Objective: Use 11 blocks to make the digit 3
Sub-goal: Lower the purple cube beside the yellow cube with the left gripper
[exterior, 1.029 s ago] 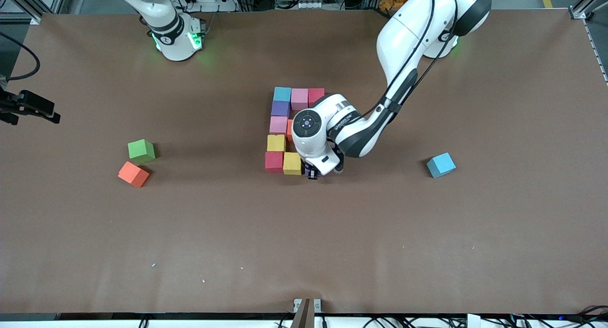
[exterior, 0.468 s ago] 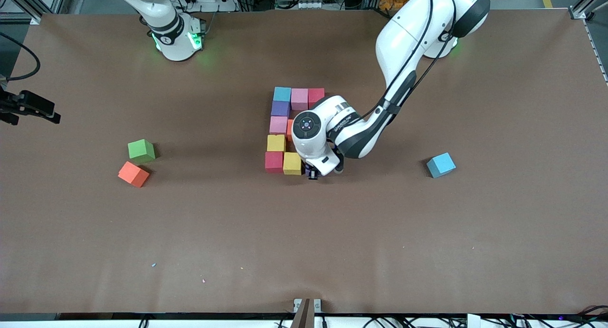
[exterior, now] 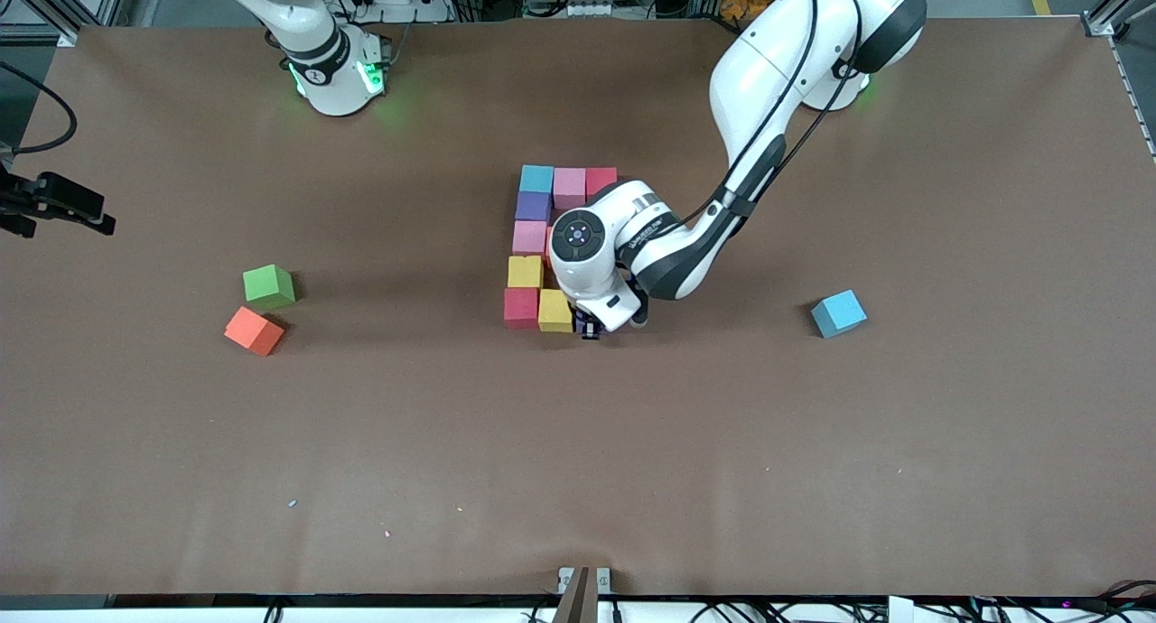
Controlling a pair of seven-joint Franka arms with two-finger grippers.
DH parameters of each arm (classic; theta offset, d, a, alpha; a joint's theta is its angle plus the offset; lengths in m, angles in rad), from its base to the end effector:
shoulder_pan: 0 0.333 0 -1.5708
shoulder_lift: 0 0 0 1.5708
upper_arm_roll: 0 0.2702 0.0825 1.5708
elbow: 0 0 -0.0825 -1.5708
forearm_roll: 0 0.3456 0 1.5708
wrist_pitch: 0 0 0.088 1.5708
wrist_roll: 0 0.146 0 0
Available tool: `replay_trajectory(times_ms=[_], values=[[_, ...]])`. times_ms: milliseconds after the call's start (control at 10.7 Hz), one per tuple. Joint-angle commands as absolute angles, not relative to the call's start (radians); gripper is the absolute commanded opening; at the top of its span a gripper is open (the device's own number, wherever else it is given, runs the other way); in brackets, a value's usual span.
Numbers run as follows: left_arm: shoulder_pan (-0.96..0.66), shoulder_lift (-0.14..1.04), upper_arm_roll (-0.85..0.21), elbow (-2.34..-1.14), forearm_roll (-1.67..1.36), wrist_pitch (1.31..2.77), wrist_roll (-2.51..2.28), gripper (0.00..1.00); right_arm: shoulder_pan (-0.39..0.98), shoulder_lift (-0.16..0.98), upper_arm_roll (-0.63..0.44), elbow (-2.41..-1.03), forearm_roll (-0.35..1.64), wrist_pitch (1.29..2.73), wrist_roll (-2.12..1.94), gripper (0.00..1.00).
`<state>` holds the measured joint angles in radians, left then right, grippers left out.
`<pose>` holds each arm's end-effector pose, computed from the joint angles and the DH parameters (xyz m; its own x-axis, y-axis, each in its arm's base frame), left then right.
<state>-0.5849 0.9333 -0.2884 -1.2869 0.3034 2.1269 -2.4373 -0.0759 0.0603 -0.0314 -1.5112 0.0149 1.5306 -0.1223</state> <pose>0.4731 -0.4769 0.1467 0.0699 0.9962 0.0522 0.9974 -0.0688 -0.0219 0.5235 -0.0537 0.5305 0.9991 0.0156 -0.0390 0.0150 -0.9997 -0.0179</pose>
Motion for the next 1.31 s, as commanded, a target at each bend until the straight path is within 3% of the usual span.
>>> replay_trajectory(times_ms=[0,1029,1123,1217], values=[[-0.601,0.954,-0.276,-1.255,0.321,2.126,-2.465,0.47,-0.084,0.061,-0.023,-1.506,0.003,1.522,-0.11,1.0],[-0.609,0.957,-0.276,-1.253,0.319,2.135,-2.468,0.56,-0.078,0.064,-0.021,-1.506,0.003,1.528,-0.109,1.0],[-0.609,0.957,-0.276,-1.253,0.319,2.137,-2.474,0.65,-0.078,0.064,-0.021,-1.506,0.003,1.528,-0.11,1.0],[-0.607,0.957,-0.276,-1.253,0.319,2.138,-2.476,1.0,-0.08,0.064,-0.023,-1.506,0.003,1.528,-0.109,1.0]])
